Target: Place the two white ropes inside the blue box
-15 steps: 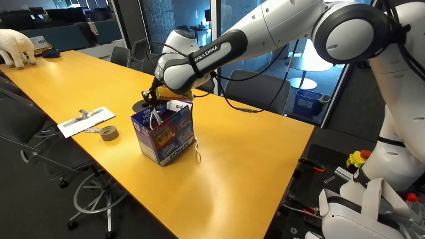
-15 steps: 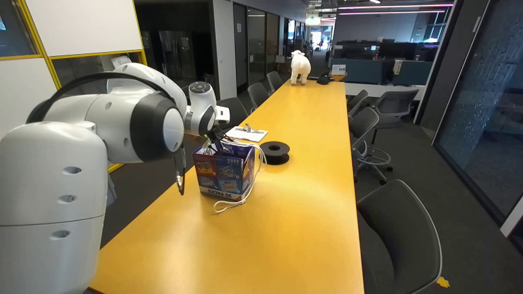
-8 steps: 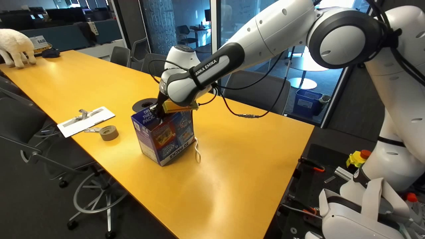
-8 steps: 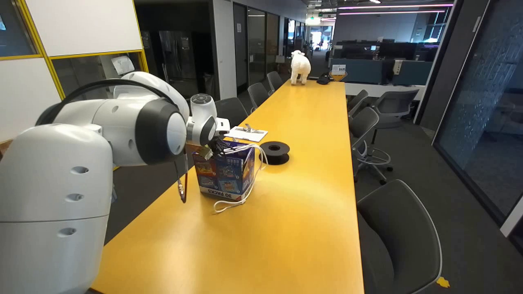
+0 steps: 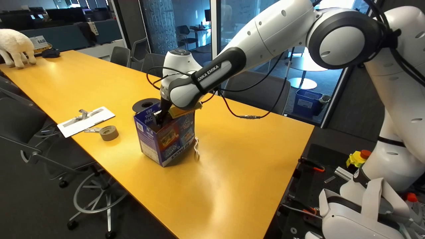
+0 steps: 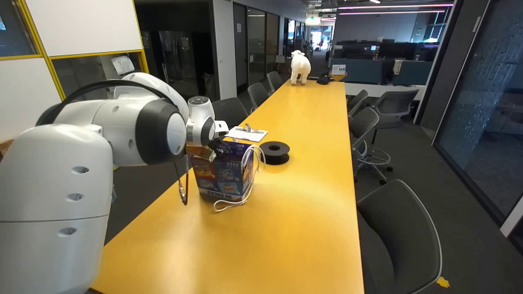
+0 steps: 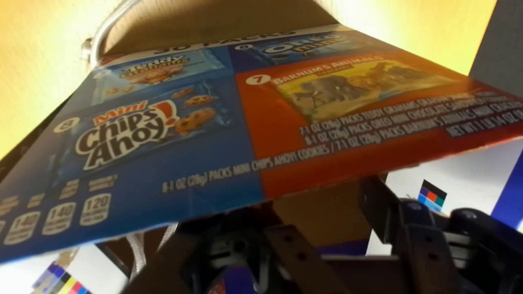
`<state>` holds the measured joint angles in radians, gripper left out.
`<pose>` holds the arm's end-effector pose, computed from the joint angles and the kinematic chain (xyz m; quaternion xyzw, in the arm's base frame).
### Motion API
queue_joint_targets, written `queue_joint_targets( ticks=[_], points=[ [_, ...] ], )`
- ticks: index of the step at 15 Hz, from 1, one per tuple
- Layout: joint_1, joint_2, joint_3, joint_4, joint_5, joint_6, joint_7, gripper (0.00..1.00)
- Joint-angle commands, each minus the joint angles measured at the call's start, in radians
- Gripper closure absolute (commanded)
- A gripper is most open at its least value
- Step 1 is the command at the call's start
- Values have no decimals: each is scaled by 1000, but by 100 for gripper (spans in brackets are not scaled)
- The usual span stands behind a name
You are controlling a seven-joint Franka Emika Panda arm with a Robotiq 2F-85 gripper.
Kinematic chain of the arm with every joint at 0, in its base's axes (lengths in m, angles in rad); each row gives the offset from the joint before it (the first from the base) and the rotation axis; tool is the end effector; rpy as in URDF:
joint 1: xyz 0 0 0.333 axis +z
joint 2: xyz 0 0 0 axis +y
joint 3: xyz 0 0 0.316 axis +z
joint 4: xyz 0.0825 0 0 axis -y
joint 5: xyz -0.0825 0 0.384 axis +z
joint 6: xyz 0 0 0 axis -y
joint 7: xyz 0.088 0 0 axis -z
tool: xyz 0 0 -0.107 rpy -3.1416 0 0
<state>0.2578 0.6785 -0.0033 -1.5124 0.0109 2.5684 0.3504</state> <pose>0.7202 0.1877 0.3042 -0.9809 0.0505 -0.1783 0.0586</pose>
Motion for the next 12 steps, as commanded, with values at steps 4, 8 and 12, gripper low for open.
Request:
queue_joint_targets(
  ticks=[4,8,12],
  points=[
    [-4,-90,-16,-34,-108,-10,-106,0],
    [-20,-136,-33,-35,-123,25,-89,0],
    [-36,-126,-88,62,-76,-53,105,0]
  ],
)
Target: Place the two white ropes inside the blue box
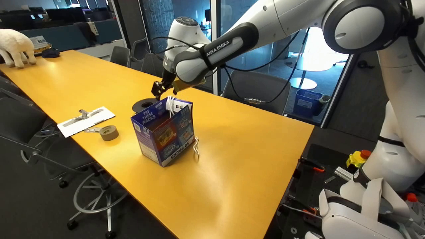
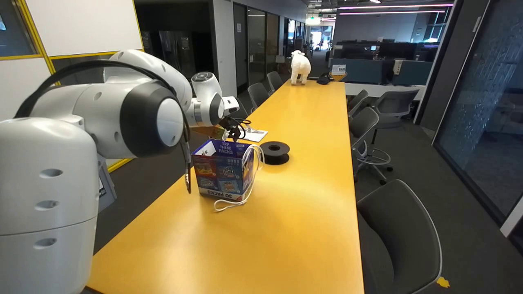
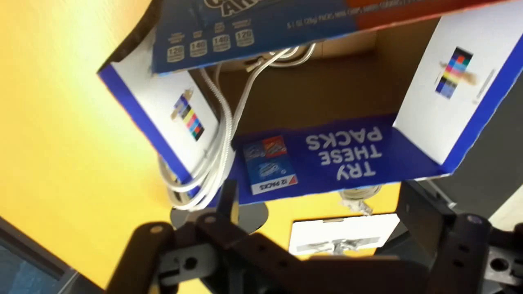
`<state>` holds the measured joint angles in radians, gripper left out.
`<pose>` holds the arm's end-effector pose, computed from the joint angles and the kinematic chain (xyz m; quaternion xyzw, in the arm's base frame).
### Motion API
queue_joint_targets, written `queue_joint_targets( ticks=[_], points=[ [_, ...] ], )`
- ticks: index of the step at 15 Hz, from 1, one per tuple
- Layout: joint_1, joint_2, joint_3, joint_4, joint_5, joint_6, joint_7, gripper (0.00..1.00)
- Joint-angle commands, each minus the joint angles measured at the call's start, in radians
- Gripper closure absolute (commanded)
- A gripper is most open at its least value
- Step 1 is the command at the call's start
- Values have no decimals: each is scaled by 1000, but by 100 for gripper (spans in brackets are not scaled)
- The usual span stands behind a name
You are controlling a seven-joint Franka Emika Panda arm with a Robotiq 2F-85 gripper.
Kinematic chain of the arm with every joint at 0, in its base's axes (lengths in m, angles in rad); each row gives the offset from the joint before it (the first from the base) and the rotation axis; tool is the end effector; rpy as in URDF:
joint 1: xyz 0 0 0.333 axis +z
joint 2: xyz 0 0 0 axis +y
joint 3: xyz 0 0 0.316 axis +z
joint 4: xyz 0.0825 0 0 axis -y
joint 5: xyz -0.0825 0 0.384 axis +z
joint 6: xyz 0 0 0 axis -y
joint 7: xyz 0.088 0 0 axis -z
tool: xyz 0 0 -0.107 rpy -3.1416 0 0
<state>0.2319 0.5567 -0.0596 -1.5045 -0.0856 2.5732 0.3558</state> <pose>0.7308 0.1375 0.3999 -0.9650 0.0513 -0.2562 0.0221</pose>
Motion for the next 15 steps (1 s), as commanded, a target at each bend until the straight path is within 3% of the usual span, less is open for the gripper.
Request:
queue_joint_targets(
  ticks=[1,7,15],
  points=[
    [-18,16,-45,90,23,-81,136,0],
    [-74,193,-106,353,43,-266,367,0],
    [-169,445,-69,687,152,-597,644,0]
  ],
)
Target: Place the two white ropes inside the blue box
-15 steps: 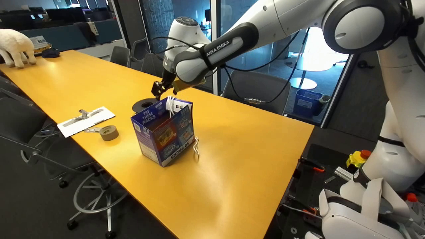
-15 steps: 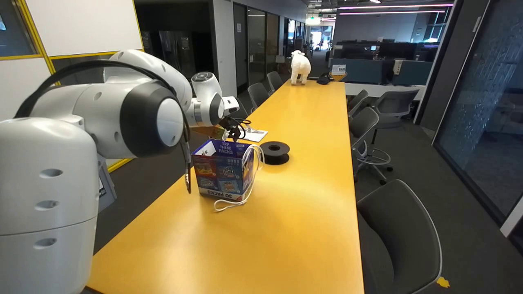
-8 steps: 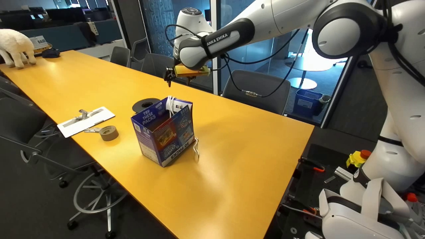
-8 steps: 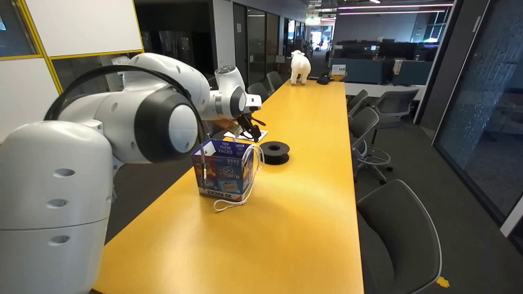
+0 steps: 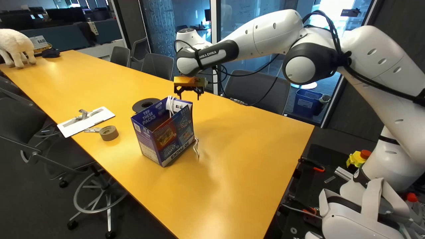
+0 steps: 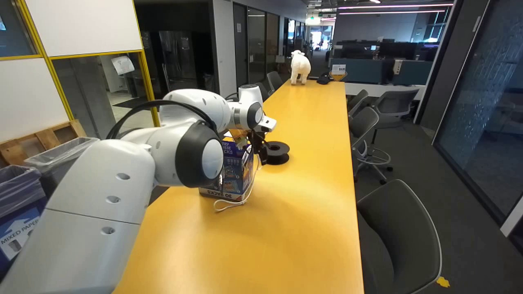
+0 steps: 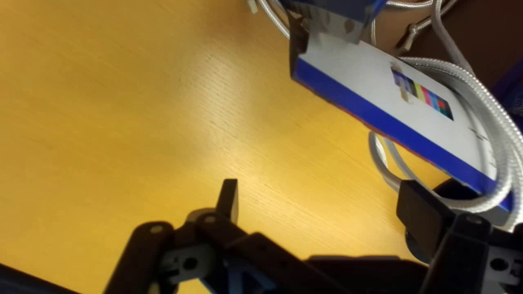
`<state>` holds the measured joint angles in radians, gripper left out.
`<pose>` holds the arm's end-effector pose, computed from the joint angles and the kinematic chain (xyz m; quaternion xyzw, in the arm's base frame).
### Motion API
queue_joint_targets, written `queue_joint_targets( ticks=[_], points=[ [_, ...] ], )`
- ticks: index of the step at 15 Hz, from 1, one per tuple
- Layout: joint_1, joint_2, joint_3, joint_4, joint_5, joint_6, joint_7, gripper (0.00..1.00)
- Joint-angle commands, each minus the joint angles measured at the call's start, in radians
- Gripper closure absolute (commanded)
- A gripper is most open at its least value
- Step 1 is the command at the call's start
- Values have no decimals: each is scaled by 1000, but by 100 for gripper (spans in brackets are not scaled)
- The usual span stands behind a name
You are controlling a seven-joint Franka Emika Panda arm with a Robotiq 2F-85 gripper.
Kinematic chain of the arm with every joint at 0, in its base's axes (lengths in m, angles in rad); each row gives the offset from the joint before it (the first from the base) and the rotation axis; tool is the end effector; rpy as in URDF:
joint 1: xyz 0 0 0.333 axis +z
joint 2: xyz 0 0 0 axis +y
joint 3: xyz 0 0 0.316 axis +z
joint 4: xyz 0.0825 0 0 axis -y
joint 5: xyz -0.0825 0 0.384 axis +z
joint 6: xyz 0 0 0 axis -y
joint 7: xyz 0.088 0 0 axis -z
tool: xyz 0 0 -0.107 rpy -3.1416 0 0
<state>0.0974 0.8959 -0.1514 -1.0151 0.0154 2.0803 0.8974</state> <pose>0.7926 0.0022 0.3294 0.8977 -0.4287 0.1012 0.0086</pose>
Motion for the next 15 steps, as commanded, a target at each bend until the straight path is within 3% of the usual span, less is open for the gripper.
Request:
queue_joint_targets(
  ticks=[1,5,8,15],
  points=[
    [-42,128,26,239,65,-118,146,0],
    [-71,207,38,403,88,-138,295,0],
    [-68,239,21,463,82,-102,361,0],
    [-71,291,56,528,94,-42,377,0]
  ],
)
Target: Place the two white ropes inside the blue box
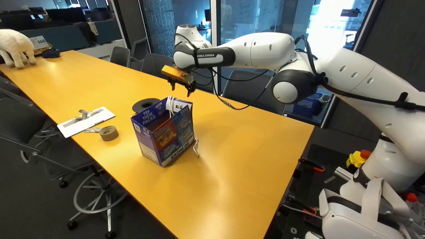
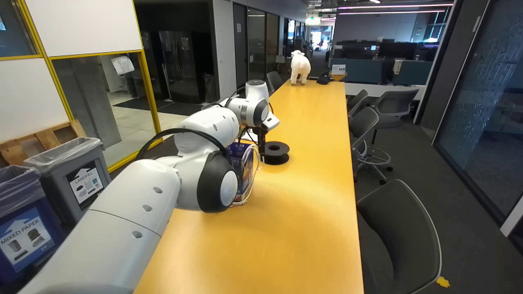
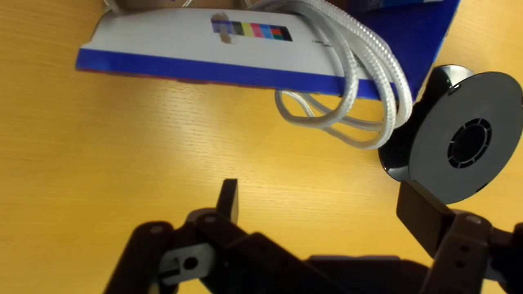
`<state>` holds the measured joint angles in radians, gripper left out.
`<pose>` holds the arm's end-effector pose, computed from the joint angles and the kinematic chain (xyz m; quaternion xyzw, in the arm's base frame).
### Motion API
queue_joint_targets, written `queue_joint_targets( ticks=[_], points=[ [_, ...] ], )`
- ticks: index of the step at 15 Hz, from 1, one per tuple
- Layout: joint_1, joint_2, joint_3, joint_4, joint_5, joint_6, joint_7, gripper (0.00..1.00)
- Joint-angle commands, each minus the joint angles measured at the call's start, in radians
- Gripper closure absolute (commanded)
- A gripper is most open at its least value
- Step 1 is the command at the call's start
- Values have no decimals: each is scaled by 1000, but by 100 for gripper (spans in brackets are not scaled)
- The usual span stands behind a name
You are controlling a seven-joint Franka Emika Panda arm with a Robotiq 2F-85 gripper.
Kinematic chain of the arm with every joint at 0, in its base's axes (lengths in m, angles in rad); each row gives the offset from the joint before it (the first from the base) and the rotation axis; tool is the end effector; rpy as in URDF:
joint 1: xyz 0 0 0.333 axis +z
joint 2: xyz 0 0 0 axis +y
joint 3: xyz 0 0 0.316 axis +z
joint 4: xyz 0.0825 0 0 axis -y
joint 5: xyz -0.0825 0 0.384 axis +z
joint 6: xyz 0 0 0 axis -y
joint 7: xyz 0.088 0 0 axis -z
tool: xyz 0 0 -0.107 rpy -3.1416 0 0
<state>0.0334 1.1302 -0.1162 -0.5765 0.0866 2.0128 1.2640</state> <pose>0.8288 -0.0067 0.3491 -0.7899 0.5935 -0.1311 0.0815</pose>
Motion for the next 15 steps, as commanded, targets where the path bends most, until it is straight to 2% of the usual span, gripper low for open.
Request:
queue_joint_targets(
  ticks=[1,8,15],
  points=[
    [-9,64,32,94,27,43,0,0],
    [-8,101,81,105,21,177,-50,0],
    [-19,114,147,95,25,121,-187,0]
  ],
)
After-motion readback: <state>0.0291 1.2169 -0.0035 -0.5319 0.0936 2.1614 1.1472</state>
